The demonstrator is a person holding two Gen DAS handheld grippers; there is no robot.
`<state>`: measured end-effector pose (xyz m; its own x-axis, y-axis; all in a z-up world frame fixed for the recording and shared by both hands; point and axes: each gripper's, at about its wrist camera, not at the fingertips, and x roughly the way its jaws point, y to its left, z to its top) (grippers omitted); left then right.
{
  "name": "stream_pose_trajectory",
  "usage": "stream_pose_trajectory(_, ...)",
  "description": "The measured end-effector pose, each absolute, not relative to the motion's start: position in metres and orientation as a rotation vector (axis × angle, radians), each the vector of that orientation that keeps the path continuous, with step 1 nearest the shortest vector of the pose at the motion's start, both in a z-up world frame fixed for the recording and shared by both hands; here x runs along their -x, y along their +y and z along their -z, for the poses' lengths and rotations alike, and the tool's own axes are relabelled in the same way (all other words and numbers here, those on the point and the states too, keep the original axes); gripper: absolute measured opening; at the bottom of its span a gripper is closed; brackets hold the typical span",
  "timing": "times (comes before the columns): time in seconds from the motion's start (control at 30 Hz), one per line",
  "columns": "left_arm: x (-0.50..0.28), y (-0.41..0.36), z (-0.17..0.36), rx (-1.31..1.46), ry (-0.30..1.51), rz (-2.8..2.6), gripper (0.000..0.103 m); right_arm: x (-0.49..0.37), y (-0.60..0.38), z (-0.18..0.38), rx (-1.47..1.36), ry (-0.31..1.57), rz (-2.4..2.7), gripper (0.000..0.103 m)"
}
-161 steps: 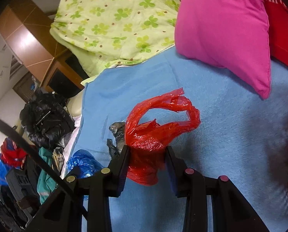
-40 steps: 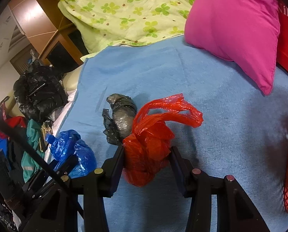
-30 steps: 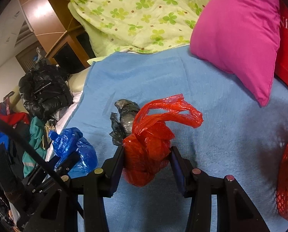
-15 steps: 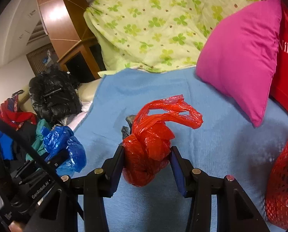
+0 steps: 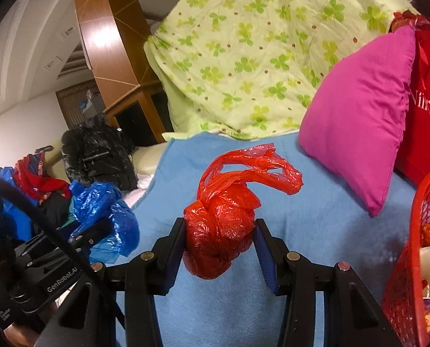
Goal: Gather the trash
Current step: 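Carry the blue bag with the left tool while the right tool carries the red bag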
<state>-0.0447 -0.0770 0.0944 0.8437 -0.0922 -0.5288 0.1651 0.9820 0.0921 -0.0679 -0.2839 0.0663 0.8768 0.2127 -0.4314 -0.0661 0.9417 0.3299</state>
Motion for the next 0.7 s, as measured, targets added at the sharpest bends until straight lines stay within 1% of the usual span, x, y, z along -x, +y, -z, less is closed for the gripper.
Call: stream_pose_trajectory(0.7,0.069,-0.1,-0.122,-0.191,0.487,0.148,0.047,0.096,-0.298,-0.081,-0.331,0.369,-0.139,0.05)
